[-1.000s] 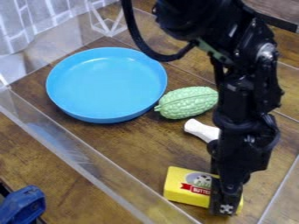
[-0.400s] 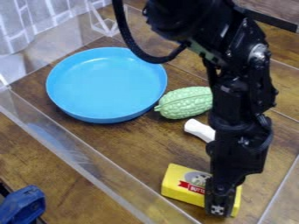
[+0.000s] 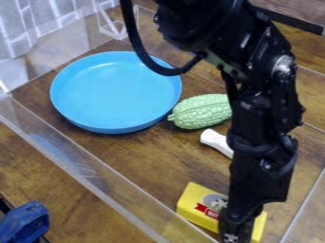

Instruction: Put the yellow brick in the blue tray

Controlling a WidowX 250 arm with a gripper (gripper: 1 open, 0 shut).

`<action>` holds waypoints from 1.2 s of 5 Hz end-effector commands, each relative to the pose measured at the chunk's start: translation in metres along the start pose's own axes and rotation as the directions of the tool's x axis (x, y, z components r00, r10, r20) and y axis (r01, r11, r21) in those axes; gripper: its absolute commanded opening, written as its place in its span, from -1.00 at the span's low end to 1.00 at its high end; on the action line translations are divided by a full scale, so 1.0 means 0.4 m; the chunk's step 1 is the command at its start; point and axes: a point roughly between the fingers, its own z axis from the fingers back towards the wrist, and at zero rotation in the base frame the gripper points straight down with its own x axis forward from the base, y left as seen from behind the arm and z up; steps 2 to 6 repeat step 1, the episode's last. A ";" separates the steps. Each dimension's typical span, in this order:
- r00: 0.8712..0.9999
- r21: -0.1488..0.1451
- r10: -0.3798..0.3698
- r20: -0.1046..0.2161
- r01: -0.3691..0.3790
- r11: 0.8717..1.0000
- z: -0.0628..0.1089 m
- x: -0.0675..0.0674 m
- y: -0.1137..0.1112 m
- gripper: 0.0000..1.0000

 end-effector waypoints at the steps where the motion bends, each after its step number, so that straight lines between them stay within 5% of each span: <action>1: 1.000 0.002 -0.025 0.003 0.025 1.000 0.008 -0.008 -0.002 -1.00; 6: 1.000 0.002 -0.025 0.003 0.025 1.000 0.008 -0.008 -0.002 -1.00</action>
